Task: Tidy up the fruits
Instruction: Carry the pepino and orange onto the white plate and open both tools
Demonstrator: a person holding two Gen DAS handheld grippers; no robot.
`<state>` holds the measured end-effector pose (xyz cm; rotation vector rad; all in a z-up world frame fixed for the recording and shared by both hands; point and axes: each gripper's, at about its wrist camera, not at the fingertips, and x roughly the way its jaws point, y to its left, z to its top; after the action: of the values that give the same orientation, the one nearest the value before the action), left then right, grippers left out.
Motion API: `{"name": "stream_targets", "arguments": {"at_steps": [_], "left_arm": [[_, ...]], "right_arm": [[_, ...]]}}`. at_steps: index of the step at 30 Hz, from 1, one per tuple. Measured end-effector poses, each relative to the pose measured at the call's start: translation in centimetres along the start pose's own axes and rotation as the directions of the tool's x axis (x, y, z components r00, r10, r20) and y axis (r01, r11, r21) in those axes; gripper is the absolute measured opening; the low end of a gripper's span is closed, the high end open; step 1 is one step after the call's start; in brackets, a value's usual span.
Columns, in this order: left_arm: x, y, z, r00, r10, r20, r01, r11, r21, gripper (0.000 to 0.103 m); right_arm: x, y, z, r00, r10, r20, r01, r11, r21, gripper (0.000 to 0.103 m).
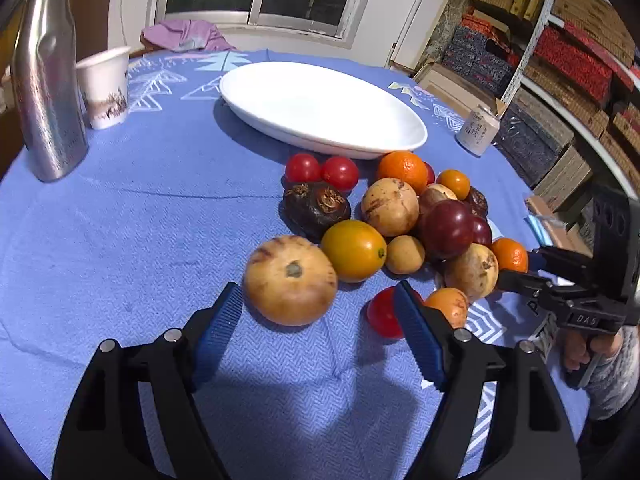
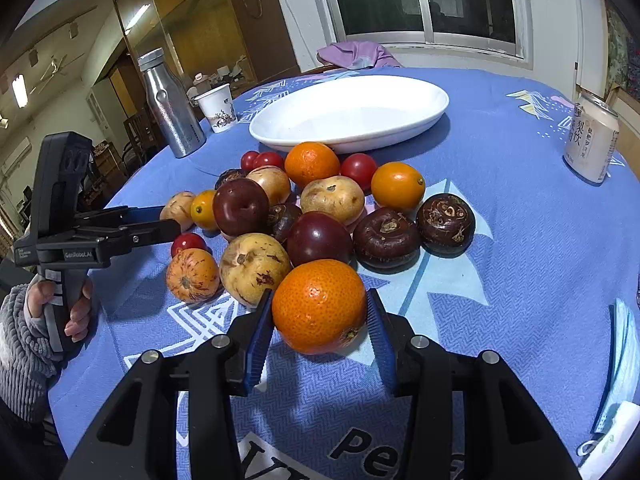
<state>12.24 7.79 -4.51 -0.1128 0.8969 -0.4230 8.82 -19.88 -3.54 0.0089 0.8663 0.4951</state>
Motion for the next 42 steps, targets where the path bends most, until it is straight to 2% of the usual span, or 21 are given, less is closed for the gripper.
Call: {"name": "stream_targets", "arguments": {"at_steps": [1, 2, 3, 6, 8, 9, 10, 11, 15, 16, 17, 18, 20, 27, 33, 37, 42], "left_arm": [[0.0, 0.4, 0.1, 1.0, -0.018, -0.001, 0.018, 1.0, -0.018, 0.065], [-0.2, 1.0, 0.1, 0.999, -0.034, -0.001, 0.034, 0.999, -0.037, 0.054], [-0.3, 1.6, 0.0, 0.999, -0.048, -0.006, 0.047, 0.997, -0.057, 0.05], [-0.2, 2.6, -0.1, 0.998, -0.065, -0.01, 0.064, 0.993, -0.101, 0.051], [0.0, 1.9, 0.0, 1.0, -0.02, -0.006, 0.019, 0.998, -0.064, 0.054], [0.1, 1.4, 0.2, 1.0, 0.027, 0.001, -0.027, 0.999, -0.039, 0.063], [0.2, 1.0, 0.4, 0.997, 0.08, 0.012, -0.08, 0.997, -0.013, 0.068], [0.3, 0.7, 0.5, 0.995, 0.103, 0.015, -0.103, 0.995, 0.002, 0.071], [0.7, 0.3, 0.9, 0.991, 0.137, 0.011, -0.137, 0.99, 0.021, 0.072], [0.7, 0.2, 0.9, 0.99, 0.138, 0.011, -0.139, 0.99, 0.025, 0.071], [0.6, 0.1, 0.8, 0.992, 0.128, 0.009, -0.129, 0.991, 0.024, 0.066], [0.6, 0.3, 0.7, 0.995, 0.099, 0.001, -0.099, 0.995, 0.016, 0.055], [0.3, 0.6, 0.4, 0.999, 0.028, -0.016, -0.028, 1.0, -0.008, 0.045], [-0.5, 0.2, -0.2, 0.999, 0.037, 0.004, -0.037, 0.999, -0.004, 0.044], [-3.3, -0.4, 0.6, 0.993, 0.065, 0.094, -0.065, 0.998, -0.001, 0.043], [-5.2, -2.0, 4.2, 0.983, 0.097, 0.155, -0.105, 0.994, 0.04, 0.043], [-4.5, -4.3, 10.0, 0.974, 0.103, 0.2, -0.118, 0.991, 0.068, 0.044]], "right_arm": [[0.0, 0.0, 0.0, 1.0, 0.0, 0.0, 0.0, 1.0, 0.0, 0.046], [0.0, 0.0, 0.0, 1.0, 0.001, 0.0, -0.001, 1.0, 0.001, 0.046], [0.0, -0.1, 0.0, 1.0, 0.002, 0.0, -0.002, 1.0, 0.002, 0.046], [0.0, -0.1, 0.0, 1.0, 0.006, -0.001, -0.006, 1.0, 0.006, 0.046], [0.0, -0.1, -0.1, 1.0, 0.006, -0.002, -0.006, 1.0, 0.005, 0.046], [0.0, -0.1, -0.1, 1.0, 0.005, -0.002, -0.005, 1.0, 0.005, 0.046], [0.0, -0.1, -0.1, 1.0, 0.005, -0.001, -0.005, 1.0, 0.005, 0.046], [0.0, -0.1, -0.1, 1.0, 0.006, -0.001, -0.005, 1.0, 0.005, 0.046], [0.0, -0.1, -0.1, 1.0, 0.008, -0.001, -0.008, 1.0, 0.008, 0.046], [0.0, -0.1, -0.1, 1.0, 0.008, -0.001, -0.008, 1.0, 0.007, 0.046], [0.0, -0.1, -0.1, 1.0, 0.007, -0.001, -0.007, 1.0, 0.007, 0.046], [0.0, -0.1, -0.1, 1.0, 0.007, -0.001, -0.007, 1.0, 0.007, 0.046], [0.0, -0.1, -0.1, 1.0, 0.011, -0.002, -0.011, 1.0, 0.011, 0.046], [-0.2, -0.1, -0.2, 1.0, 0.012, 0.002, -0.012, 1.0, 0.011, 0.046], [-1.4, 0.0, -0.1, 0.999, 0.009, 0.049, -0.009, 1.0, 0.002, 0.046], [-3.7, -0.3, 2.1, 0.993, 0.022, 0.116, -0.024, 1.0, 0.017, 0.046], [-4.7, -0.7, 9.6, 0.98, -0.033, 0.195, 0.029, 0.999, 0.025, 0.046]]}}
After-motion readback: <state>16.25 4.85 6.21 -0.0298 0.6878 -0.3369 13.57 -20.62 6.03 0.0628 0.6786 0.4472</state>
